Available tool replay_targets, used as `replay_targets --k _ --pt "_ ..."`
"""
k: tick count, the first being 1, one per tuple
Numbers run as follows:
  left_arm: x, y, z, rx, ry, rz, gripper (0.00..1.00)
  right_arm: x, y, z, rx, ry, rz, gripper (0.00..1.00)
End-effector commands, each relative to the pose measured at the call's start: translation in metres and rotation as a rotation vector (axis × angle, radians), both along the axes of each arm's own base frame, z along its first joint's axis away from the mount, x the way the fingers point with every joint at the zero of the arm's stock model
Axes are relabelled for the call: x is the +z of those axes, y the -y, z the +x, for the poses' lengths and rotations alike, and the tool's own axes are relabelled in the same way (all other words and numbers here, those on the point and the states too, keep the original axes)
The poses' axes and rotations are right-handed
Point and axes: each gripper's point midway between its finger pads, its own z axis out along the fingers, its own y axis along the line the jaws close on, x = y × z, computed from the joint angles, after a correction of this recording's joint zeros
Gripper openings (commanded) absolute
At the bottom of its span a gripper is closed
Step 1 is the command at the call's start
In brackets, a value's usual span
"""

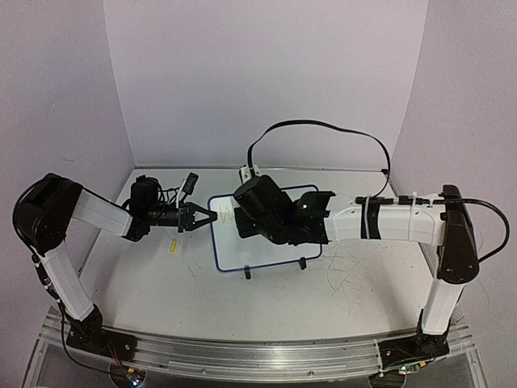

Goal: Write a sentence on the whiteboard

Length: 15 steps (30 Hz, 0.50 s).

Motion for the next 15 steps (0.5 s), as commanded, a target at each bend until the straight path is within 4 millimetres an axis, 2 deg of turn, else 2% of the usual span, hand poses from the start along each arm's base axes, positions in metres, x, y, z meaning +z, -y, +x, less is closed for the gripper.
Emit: replay_targets --k 1,15 --pt "-0.014 -0.007 0.006 0.045 0.011 0.047 0.0 0.02 0.007 0.015 -0.048 0.045 0.011 0.0" --pt "-0.015 -0.006 0.007 0.044 0.01 0.048 0.0 0.001 0.008 -0.002 -0.011 -0.015 0.016 0.0"
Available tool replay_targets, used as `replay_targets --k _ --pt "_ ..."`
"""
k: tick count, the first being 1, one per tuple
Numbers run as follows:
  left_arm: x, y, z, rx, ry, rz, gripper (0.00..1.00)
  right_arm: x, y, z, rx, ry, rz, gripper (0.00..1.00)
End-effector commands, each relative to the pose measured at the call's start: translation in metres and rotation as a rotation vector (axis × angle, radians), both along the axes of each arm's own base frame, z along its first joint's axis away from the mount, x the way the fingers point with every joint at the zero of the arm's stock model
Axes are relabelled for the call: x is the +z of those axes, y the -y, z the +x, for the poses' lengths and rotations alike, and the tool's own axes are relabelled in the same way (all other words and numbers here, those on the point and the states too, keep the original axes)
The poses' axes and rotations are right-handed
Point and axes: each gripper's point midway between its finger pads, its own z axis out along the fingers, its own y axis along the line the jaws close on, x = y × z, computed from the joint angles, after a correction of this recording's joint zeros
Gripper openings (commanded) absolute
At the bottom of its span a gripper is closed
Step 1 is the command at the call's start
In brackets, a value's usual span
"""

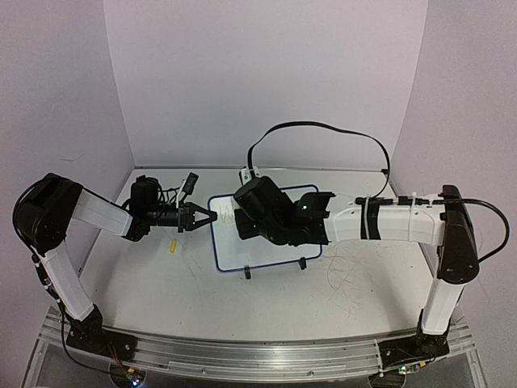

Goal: Write a sentence on the whiteboard

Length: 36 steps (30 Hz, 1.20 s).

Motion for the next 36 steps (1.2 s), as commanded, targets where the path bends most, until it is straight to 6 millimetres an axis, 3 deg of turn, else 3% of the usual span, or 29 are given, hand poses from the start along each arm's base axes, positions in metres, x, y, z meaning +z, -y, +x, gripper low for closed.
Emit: replay_targets --k 1,21,28,36 --pt "-0.016 -0.006 0.007 0.044 0.011 0.048 0.0 0.003 0.009 -0.001 -0.018 -0.005 0.012 0.0" --pt "-0.016 -0.006 0.006 0.042 0.008 0.049 0.0 -0.01 0.02 -0.005 -0.034 -0.03 -0.012 0.0" --pt "-0.015 -0.006 0.006 0.043 0.01 0.049 0.0 -0.001 0.022 -0.005 -0.038 -0.021 -0.012 0.0" --pt "-0.014 -0.007 0.007 0.045 0.014 0.048 0.0 -0.008 0.022 -0.005 -0.041 -0.031 -0.024 0.0"
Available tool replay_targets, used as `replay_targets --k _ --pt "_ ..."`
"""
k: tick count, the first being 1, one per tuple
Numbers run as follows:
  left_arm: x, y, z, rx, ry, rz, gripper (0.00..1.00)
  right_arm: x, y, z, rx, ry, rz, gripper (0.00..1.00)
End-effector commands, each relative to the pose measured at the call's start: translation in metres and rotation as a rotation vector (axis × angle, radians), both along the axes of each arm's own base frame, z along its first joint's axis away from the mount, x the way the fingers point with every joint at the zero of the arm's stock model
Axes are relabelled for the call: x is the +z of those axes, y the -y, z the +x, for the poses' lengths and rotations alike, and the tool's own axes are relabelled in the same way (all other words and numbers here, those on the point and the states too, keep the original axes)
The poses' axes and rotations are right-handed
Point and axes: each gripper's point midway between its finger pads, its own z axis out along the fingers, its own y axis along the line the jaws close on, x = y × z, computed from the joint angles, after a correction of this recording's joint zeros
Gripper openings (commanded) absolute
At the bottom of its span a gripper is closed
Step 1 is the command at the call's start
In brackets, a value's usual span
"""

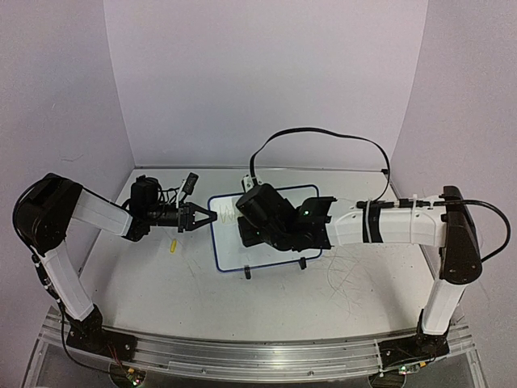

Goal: Write a sentence on the whiteboard

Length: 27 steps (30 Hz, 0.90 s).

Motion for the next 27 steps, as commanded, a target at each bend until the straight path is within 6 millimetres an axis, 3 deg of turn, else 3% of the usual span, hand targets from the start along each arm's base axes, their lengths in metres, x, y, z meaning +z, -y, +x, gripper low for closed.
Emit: replay_targets --k 1,5,11,14,19,27 --pt "-0.014 -0.006 0.006 0.044 0.014 0.048 0.0 0.011 0.015 0.005 -0.048 0.018 -0.007 0.0" --pt "-0.014 -0.006 0.006 0.044 0.014 0.048 0.0 0.019 0.015 0.005 -0.045 0.025 0.004 0.0" --pt "-0.013 -0.006 0.007 0.046 0.015 0.047 0.0 0.05 0.008 -0.001 0.017 0.069 0.085 0.0" --pt "-0.013 -0.006 0.007 0.046 0.015 0.048 0.0 0.049 0.018 0.005 -0.009 0.081 0.081 0.0" --pt "-0.011 -0.006 0.008 0.047 0.017 0.046 0.0 0.05 0.013 0.011 -0.003 0.08 0.087 0.0" --pt "-0.013 -0.007 0.008 0.053 0.012 0.051 0.0 0.048 0.003 0.002 0.071 0.08 0.115 0.0"
